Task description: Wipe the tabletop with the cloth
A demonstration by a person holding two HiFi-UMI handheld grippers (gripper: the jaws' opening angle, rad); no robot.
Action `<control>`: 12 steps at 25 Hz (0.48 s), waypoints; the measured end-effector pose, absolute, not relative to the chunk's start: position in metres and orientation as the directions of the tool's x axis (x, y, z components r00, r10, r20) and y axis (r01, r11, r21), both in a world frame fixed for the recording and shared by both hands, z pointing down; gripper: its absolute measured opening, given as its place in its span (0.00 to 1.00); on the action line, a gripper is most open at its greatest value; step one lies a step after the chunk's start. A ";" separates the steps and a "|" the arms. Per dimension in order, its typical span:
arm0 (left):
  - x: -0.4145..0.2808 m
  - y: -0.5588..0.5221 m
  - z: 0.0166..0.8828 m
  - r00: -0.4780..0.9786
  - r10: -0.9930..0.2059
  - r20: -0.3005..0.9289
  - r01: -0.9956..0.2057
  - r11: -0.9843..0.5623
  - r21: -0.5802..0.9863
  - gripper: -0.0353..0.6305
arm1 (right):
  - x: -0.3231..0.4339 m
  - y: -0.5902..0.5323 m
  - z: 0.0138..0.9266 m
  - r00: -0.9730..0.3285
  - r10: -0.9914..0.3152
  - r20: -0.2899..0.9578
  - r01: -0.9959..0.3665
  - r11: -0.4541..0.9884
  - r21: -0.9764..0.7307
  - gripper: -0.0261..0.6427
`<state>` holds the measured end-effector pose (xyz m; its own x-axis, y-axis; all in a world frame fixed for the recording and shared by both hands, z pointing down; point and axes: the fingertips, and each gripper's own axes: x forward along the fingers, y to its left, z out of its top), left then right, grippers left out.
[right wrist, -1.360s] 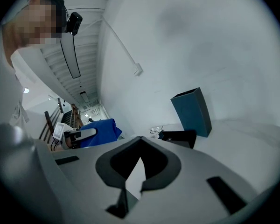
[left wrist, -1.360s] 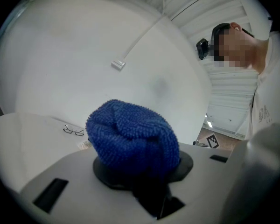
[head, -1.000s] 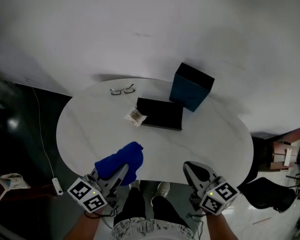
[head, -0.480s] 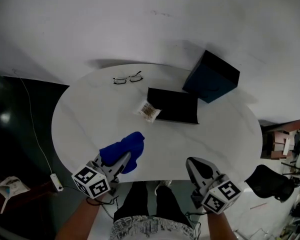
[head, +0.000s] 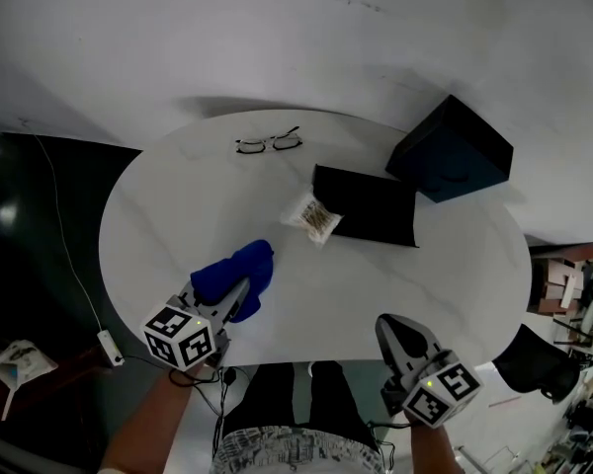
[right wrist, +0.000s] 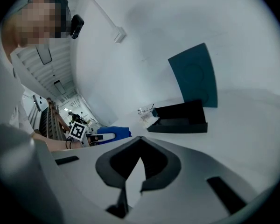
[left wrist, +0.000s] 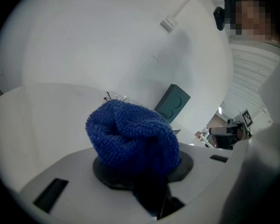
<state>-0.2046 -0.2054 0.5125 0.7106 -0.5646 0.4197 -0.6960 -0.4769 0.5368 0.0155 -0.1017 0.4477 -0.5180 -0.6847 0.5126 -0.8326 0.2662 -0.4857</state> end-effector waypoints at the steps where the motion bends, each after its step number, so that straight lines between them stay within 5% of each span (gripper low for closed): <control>1: -0.208 -0.208 0.515 0.703 -0.568 0.427 -0.704 -0.474 0.529 0.25 | 0.017 -0.102 0.450 -0.516 -0.685 0.515 -0.833 0.261 -0.487 0.05; 12: -0.222 -0.221 0.554 0.581 -0.556 0.595 -0.809 -0.470 0.352 0.25 | 0.021 -0.105 0.470 -0.511 -0.674 0.534 -0.829 0.224 -0.512 0.05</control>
